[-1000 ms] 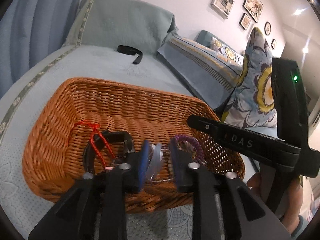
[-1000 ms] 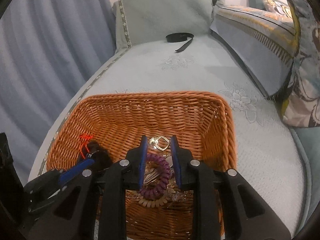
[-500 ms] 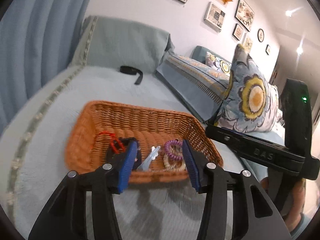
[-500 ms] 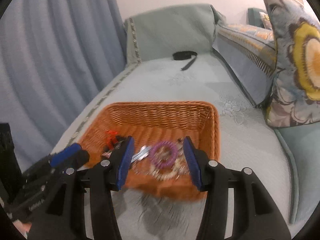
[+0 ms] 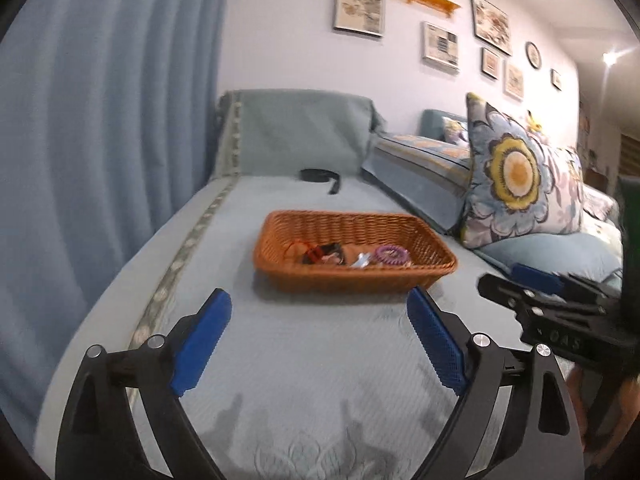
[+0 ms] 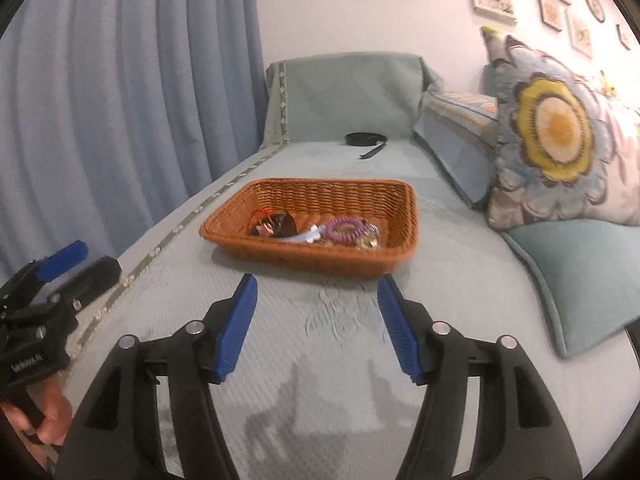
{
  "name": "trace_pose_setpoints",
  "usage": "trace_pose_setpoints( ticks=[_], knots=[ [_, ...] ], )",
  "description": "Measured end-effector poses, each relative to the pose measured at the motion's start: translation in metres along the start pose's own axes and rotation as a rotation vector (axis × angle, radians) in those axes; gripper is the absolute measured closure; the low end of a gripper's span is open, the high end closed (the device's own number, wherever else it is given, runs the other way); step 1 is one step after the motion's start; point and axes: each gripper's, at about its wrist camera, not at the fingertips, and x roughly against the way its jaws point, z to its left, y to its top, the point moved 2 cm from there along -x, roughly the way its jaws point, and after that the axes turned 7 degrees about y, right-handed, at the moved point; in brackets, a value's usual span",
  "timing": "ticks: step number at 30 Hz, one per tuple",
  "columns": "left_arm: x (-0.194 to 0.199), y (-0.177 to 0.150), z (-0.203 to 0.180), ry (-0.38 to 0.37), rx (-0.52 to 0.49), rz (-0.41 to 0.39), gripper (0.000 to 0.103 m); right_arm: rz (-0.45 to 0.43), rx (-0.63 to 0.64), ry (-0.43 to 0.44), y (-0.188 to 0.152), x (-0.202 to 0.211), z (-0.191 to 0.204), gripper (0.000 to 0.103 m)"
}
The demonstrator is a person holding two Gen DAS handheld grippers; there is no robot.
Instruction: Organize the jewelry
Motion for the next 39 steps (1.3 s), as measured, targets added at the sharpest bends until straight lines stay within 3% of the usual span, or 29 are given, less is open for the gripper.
trace_pose_setpoints(
  ticks=[6, 15, 18, 22, 39],
  knots=[
    [-0.007, -0.022, 0.002, 0.084, 0.0, -0.026, 0.016, -0.051, 0.006, -0.04, -0.026, -0.001, -0.003, 0.044],
    [-0.032, -0.048, 0.012, 0.129, 0.081, 0.009, 0.016, -0.058, 0.022, -0.095, -0.041, -0.014, -0.006, 0.044],
    [-0.031, -0.05, 0.009, 0.152, 0.069, 0.003, 0.013, -0.07, 0.047, -0.109, -0.043, -0.013, 0.0, 0.043],
    [-0.027, -0.051, 0.007, 0.186, 0.066, -0.016, 0.009, -0.095, 0.086, -0.138, -0.046, -0.011, 0.008, 0.035],
    [-0.021, -0.05, 0.004, 0.244, 0.056, -0.041, 0.008, -0.097, 0.046, -0.133, -0.045, -0.012, 0.003, 0.034]
  ],
)
